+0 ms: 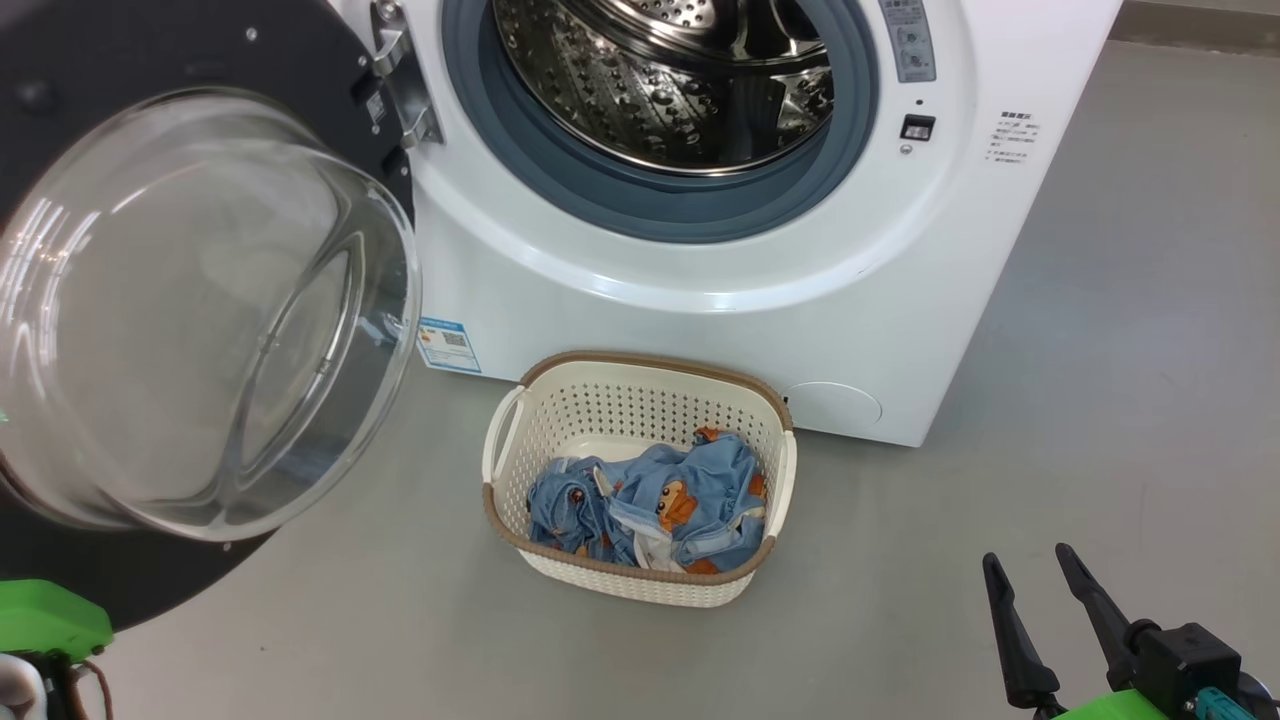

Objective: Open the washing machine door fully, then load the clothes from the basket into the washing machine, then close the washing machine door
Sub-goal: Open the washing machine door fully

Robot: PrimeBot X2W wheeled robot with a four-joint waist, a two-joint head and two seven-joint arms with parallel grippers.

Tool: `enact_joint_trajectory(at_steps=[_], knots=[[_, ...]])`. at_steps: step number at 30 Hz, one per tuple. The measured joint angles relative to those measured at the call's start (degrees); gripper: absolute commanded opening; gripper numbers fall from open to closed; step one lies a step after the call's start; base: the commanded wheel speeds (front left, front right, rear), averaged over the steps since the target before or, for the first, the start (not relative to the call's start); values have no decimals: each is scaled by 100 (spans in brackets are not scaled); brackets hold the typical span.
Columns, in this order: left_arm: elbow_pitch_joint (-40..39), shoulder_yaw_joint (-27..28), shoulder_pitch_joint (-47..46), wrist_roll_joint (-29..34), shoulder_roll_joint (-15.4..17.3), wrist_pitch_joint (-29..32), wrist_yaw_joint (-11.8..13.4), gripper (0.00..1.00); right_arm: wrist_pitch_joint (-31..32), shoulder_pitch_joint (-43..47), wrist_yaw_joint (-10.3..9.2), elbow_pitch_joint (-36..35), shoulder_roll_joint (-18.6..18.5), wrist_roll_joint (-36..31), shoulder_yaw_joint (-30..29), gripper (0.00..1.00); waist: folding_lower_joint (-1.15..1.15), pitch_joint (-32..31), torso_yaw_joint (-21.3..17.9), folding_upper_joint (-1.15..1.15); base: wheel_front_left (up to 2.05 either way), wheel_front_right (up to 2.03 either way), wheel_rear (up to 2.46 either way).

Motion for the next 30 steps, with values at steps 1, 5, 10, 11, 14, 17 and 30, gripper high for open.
enact_joint_trajectory(at_steps=[1, 5, 10, 11, 14, 17, 30], knots=[[83, 36, -38, 38, 25, 0, -26, 0, 0, 0, 0, 1, 3, 0, -1, 100, 0, -6, -19, 0, 0, 0, 0], [352, 233, -167, 203, 41, -1, -162, 0, 0, 0, 0, 16, 3, 0, -2, 100, 0, -42, -93, 0, 0, 0, 0], [320, 489, -195, 337, -42, 0, -302, 0, 0, 0, 0, 25, 8, 0, -3, 100, 0, -65, -153, 0, 0, 0, 0], [236, 534, -194, 369, -90, 0, -318, 0, 0, 0, 0, 26, 9, 0, -3, 100, 0, -73, -159, 0, 0, 0, 0], [-98, 682, -167, 387, -264, 0, -423, 0, -1, 0, 0, 27, 15, 0, -3, 100, 0, -92, -183, 0, 0, 0, 0], [-536, 792, -12, 423, -458, -1, -502, 0, 0, 1, 0, 33, 16, 1, -4, 100, 0, -131, -202, 0, 0, 0, 0], [-2731, 281, 952, 605, -933, -4, -985, 100, -1, 0, 0, 35, 16, 81, 55, 100, 0, -231, -390, 0, 0, 0, 0]])
